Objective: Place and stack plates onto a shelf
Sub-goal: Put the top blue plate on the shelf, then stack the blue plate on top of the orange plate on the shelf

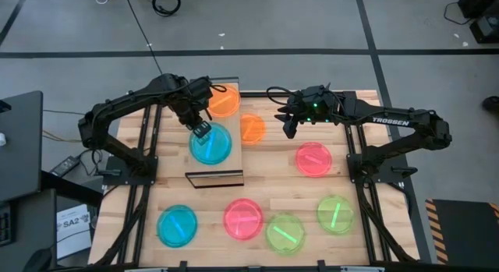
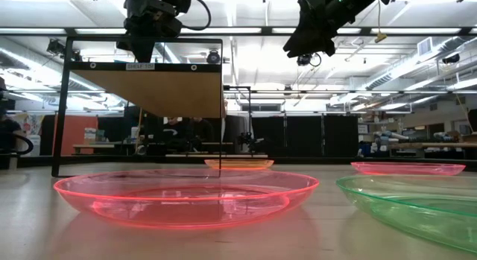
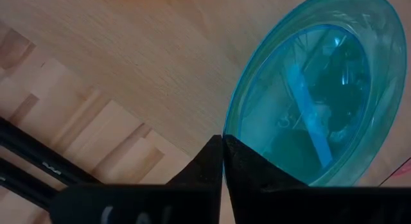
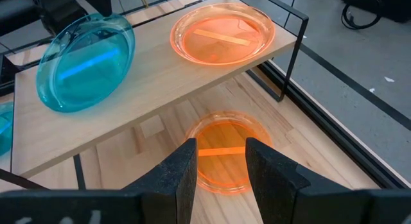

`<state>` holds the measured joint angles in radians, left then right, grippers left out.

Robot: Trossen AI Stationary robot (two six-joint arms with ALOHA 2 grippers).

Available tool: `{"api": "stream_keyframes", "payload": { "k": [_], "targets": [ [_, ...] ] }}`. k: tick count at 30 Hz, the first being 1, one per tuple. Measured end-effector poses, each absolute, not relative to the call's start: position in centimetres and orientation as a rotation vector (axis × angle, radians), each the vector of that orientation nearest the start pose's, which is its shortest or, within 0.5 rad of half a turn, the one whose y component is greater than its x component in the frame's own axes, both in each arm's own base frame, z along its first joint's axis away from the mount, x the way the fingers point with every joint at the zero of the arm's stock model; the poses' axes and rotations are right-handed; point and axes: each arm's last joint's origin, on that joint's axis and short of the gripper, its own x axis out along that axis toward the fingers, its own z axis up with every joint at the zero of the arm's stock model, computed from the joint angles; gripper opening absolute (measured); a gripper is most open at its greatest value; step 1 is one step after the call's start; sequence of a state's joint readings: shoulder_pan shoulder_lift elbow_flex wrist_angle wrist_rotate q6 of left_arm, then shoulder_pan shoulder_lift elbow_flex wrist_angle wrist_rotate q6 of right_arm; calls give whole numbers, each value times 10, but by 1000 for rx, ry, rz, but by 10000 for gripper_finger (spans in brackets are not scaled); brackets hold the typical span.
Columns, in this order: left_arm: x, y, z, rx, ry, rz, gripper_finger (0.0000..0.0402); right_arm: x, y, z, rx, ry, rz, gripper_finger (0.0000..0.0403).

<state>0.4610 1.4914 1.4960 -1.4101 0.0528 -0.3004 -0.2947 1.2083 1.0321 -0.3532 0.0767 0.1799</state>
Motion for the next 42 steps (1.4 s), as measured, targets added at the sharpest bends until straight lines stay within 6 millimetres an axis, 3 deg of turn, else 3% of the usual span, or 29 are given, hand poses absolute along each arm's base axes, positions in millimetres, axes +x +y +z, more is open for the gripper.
{"api": "stream_keyframes", "payload": {
  "k": [15, 26, 31, 42],
  "targets": [
    [233, 115, 332, -577, 1320, 581, 136, 250, -78, 318, 232, 496, -410, 139],
    [224, 111, 335, -594, 1370, 576, 153, 250, -78, 318, 232, 496, -410, 139],
    [209, 97, 344, -590, 1425, 562, 153, 249, -78, 317, 232, 498, -410, 139],
    [188, 42, 373, -579, 1286, 503, 153, 249, -78, 317, 232, 501, -410, 139]
  ]
}}
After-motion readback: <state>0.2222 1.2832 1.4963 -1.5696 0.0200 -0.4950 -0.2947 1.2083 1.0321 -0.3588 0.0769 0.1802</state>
